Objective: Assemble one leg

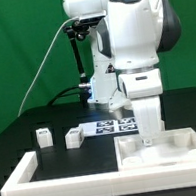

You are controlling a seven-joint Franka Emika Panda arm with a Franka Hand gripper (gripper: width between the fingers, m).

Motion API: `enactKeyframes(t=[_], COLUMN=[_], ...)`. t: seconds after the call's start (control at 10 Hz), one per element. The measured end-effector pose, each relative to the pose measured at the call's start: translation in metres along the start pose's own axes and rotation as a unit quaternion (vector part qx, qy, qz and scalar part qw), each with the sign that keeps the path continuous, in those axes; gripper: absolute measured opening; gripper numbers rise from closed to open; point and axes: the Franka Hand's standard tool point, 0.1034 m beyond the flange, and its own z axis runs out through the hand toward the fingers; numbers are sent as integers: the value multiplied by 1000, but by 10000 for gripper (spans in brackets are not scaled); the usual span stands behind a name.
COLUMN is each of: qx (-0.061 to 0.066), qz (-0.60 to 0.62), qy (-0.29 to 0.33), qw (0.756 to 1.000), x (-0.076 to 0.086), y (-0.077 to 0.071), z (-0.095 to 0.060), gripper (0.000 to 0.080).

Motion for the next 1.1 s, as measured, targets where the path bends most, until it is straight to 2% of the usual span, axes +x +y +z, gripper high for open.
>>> enactKeyframes(t=[0.2, 0.4, 0.8, 0.9, 1.0, 1.1], qx=[-2, -4, -1, -1, -1, -1], qz=[-2, 3, 25, 25, 25, 25], qy=[2, 6, 4, 4, 4, 4], qw=[1000, 1000, 1000, 1000, 1000, 1000], x=[6, 19, 21, 20, 20, 20], y=[3, 8, 8, 8, 8, 8], z=[0, 0, 1, 1, 1, 1], gripper=[64, 64, 85, 266, 266, 463])
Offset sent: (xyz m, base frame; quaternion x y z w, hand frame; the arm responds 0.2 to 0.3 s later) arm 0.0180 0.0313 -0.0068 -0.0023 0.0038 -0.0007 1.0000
